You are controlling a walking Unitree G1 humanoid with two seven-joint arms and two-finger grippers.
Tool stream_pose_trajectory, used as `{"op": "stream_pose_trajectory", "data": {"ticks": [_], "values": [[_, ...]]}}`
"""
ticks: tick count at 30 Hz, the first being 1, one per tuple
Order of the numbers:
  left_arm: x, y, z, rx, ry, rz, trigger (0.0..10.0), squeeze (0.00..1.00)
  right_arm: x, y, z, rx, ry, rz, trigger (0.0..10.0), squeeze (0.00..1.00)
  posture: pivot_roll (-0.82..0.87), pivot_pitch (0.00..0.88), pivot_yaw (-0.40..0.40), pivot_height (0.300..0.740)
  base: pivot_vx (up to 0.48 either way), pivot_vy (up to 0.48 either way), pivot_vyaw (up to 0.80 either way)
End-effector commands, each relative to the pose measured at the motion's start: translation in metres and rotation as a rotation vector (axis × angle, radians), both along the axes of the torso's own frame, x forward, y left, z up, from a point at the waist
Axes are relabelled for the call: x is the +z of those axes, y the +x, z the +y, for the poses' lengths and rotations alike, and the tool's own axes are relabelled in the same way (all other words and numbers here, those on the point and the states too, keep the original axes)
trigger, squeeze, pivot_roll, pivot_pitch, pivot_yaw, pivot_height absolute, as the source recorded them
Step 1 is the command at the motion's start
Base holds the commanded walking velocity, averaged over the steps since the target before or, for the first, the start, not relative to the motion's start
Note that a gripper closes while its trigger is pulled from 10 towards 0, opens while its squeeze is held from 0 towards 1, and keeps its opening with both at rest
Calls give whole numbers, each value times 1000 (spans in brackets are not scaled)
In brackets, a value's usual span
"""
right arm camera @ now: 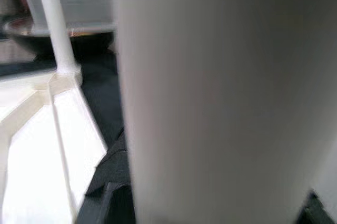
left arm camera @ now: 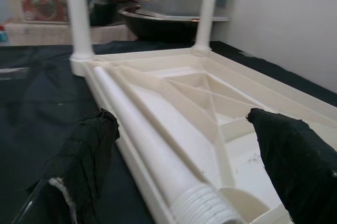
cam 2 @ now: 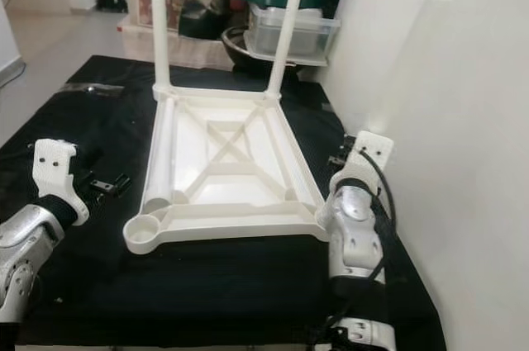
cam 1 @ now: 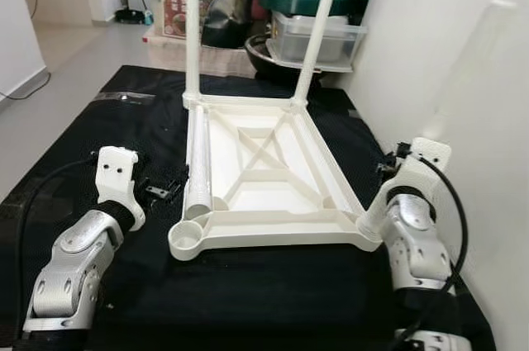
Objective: Building children table
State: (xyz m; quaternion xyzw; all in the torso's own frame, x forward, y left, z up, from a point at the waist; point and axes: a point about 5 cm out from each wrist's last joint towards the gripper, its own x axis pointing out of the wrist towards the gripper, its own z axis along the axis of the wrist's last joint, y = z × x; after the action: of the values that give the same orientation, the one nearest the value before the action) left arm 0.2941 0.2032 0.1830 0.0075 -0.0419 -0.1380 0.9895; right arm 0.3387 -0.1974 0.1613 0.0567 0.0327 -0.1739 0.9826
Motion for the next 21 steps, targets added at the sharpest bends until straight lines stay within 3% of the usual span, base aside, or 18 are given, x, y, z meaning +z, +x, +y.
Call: {"op": "stream_pose_trajectory", "data": {"ticks": [1, 2, 3, 6, 7, 9, 11, 15, 16, 18, 21], "values": [[-1, 2, -4, -22, 7, 3, 10000, 0, -13, 6, 6, 93, 49, 38, 10000, 1000, 76, 0, -111, 740, 0, 0, 0], [-2, 2, -4, -21, 7, 3, 10000, 0, -6, 10, 5, 97, 51, 14, 10000, 1000, 74, 0, -117, 740, 0, 0, 0], [-2, 2, -3, -20, 7, 2, 10000, 0, 1, 16, 7, 163, 84, -13, 10000, 0, 73, 0, -121, 740, 0, 0, 0], [-2, 3, -4, -20, 6, -2, 10000, 0, 27, 22, 14, 386, 172, -140, 10000, 0, 84, 0, -132, 740, 0, 0, 0], [-1, 3, -4, -20, 6, -4, 10000, 0, 35, 22, 16, 452, 166, -175, 10000, 0, 84, 0, -132, 740, 0, 0, 0], [-1, 4, -5, -21, 3, -8, 10000, 0, 60, 13, 25, 708, 181, -307, 10000, 0, 82, 0, -130, 740, 0, 0, 0], [-1, 4, -7, -27, 3, -10, 10000, 0, 73, 7, 35, 903, 126, -362, 10000, 0, 84, 0, -128, 740, 0, 0, 0], [-1, 5, -7, -30, 4, -11, 10000, 0, 73, 4, 44, 1017, 63, -366, 10000, 0, 89, 0, -125, 740, 0, 0, 0], [0, 6, -7, -30, 5, -14, 10000, 0, 67, -1, 57, 1140, -20, -359, 10000, 0, 97, 0, -132, 740, 0, 0, 0], [2, 6, -5, -24, 6, -21, 10000, 0, 57, -17, 78, 1388, 3, -320, 10000, 0, 109, 0, -141, 740, 0, 0, 0], [3, 5, -4, -19, 8, -24, 10000, 0, 52, -24, 87, 1476, 17, -298, 10000, 0, 111, 0, -143, 740, 0, 0, 0]]}}
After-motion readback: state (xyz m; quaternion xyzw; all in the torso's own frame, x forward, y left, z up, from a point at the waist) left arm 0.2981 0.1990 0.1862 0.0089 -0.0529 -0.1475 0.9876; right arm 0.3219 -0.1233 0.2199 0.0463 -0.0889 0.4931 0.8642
